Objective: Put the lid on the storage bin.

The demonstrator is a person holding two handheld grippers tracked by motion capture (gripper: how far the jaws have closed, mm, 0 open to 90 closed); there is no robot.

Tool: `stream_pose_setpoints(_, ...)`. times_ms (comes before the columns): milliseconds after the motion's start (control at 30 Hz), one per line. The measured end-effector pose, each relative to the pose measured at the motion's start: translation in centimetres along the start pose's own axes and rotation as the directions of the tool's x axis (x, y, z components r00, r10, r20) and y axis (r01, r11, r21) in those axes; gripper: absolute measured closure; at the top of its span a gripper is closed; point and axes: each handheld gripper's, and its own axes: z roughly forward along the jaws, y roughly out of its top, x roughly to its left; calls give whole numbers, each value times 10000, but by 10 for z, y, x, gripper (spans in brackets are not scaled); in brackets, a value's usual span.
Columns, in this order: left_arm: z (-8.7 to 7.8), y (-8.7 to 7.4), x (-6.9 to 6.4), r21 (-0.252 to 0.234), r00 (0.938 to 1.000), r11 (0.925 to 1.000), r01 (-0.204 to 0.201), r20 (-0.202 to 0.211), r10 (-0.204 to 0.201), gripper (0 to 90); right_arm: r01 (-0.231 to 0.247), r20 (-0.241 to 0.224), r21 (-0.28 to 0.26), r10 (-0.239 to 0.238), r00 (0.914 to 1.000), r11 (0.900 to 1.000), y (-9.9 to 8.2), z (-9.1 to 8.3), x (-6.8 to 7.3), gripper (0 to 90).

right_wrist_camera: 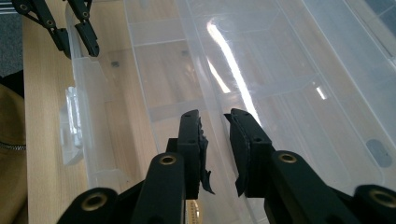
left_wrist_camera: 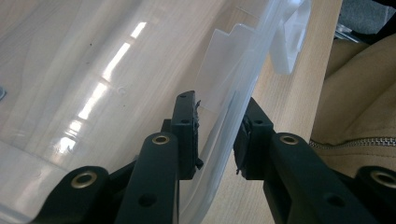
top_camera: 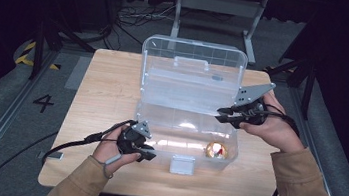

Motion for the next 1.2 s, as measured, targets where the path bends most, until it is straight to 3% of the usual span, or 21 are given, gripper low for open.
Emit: stream_pose_setpoints(1200,0,0,0,-17,10000,10000,-6,9,6,727,227,-292,40,-226,9993,9997,-6,-1,12,749)
